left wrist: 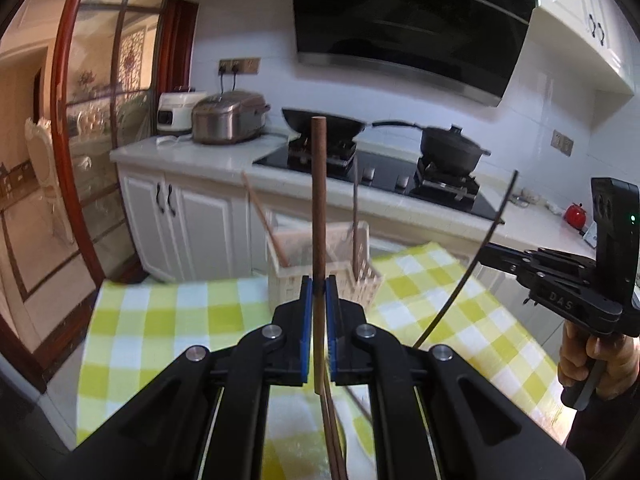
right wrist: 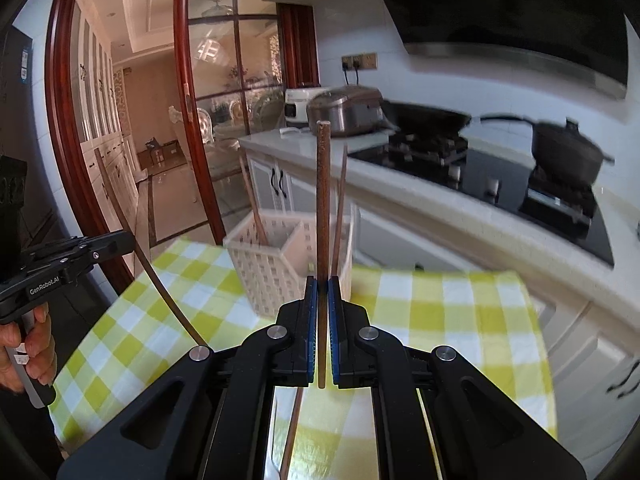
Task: Organize utensils
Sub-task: 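Lift both held chopsticks upright and carry them over the white basket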
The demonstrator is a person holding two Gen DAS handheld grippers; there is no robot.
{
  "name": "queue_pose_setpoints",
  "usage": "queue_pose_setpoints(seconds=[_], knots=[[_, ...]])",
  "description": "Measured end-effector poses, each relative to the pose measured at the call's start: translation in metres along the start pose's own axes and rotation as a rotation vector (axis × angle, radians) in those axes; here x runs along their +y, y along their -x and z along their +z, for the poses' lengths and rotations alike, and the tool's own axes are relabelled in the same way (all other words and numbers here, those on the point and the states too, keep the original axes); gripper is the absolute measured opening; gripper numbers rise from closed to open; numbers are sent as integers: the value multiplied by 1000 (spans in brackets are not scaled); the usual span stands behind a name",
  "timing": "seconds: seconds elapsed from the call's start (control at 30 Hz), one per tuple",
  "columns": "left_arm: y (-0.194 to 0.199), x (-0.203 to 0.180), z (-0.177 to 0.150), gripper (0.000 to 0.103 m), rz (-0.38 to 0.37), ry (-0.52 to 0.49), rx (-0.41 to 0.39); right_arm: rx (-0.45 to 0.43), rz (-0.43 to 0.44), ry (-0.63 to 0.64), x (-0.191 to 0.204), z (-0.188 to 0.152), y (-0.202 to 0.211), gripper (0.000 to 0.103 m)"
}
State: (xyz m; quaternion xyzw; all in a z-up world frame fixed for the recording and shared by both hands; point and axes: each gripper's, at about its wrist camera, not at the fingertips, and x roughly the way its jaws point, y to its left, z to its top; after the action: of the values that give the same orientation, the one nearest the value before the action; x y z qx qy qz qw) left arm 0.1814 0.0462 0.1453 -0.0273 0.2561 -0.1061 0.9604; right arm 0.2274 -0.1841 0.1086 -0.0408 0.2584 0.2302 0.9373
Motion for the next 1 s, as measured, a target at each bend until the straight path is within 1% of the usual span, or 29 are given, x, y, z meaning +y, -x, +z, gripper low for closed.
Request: queue_pose_setpoints(seconds=[0.17, 0.27, 0.4, 0.57, 0.67, 0.77, 1.0], knots=[[-3, -9, 44, 7, -10, -42, -29, -19, 12, 20, 2, 44, -11, 6], [-9, -14, 70, 7, -8, -61, -46, -24, 9, 32, 5, 61, -22, 6], [-21, -14, 99, 7, 3, -66, -67, -29, 15, 38, 7, 78, -39, 6], [-42, -11, 122, 7, 25, -62, -71, -21, 13, 34, 5, 90, -61, 6], [-60, -7, 127, 7, 34, -59, -58, -8, 16, 32, 5, 92, -75, 6], [-75, -4, 124, 6, 52, -57, -44, 9, 19, 22, 3, 89, -88, 6], [-111, 12, 97, 7, 61, -23, 20, 69, 25, 10, -1, 74, -115, 6]])
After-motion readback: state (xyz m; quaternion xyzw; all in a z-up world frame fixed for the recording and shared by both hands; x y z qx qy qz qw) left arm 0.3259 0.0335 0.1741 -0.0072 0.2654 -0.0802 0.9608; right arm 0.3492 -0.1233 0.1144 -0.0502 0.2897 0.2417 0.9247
